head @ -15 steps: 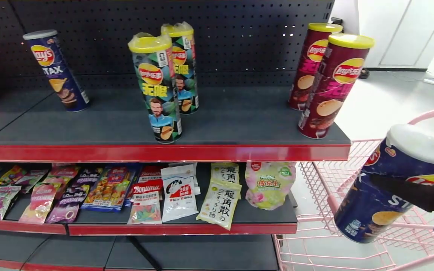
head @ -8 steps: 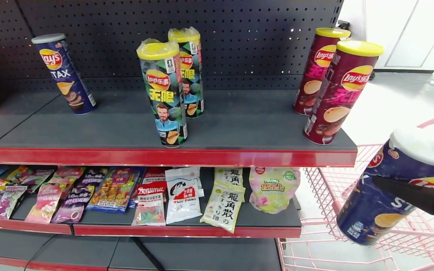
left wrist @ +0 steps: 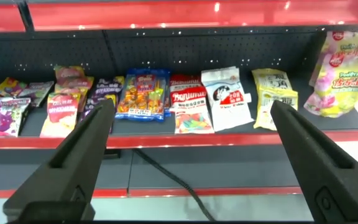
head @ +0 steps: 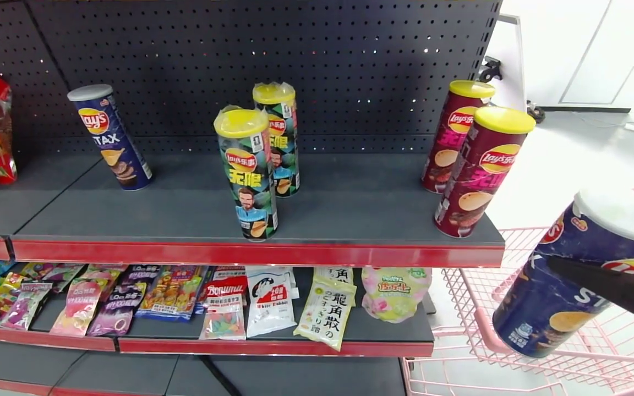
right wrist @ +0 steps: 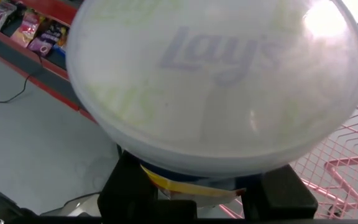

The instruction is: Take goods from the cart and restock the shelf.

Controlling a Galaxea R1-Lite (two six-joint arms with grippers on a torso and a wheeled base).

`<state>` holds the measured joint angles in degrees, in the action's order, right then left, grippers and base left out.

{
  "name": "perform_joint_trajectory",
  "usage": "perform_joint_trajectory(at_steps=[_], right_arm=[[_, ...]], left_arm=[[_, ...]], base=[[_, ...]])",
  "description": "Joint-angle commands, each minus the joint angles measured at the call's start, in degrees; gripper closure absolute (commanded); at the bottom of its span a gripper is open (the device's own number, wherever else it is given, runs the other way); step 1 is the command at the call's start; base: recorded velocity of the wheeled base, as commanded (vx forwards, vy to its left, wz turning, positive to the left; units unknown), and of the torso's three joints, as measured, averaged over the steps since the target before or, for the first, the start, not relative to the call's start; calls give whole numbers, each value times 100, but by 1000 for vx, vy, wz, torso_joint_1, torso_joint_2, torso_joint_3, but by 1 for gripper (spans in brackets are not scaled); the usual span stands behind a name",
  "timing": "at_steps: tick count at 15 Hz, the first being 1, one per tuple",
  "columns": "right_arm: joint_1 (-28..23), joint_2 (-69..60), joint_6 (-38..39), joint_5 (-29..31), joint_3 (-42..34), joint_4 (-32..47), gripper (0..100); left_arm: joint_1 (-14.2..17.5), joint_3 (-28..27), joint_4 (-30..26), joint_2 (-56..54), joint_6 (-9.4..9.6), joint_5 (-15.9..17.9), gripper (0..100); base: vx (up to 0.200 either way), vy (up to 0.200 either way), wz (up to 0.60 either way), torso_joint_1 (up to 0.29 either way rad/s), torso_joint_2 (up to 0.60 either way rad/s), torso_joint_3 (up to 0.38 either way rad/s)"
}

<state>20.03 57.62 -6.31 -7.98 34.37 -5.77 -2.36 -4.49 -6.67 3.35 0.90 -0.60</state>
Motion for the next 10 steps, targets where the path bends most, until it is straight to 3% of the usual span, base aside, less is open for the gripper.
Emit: perform_joint_trajectory(at_steps=[1, 5, 10], right_arm=[[1, -14, 7, -1, 0, -3, 100], [-8, -23, 7, -1, -44, -12, 100], [-8, -94, 7, -1, -149, -12, 100]], left_arm=[[-1, 0, -1, 8, 6, -2, 0], [-1, 0, -1, 8, 6, -2, 0], [-10, 0, -1, 8, -2, -2, 0]], base=[[0, 0, 0, 154, -393, -237], [0, 0, 0, 156, -376, -223], [0, 0, 0, 20, -50, -23]])
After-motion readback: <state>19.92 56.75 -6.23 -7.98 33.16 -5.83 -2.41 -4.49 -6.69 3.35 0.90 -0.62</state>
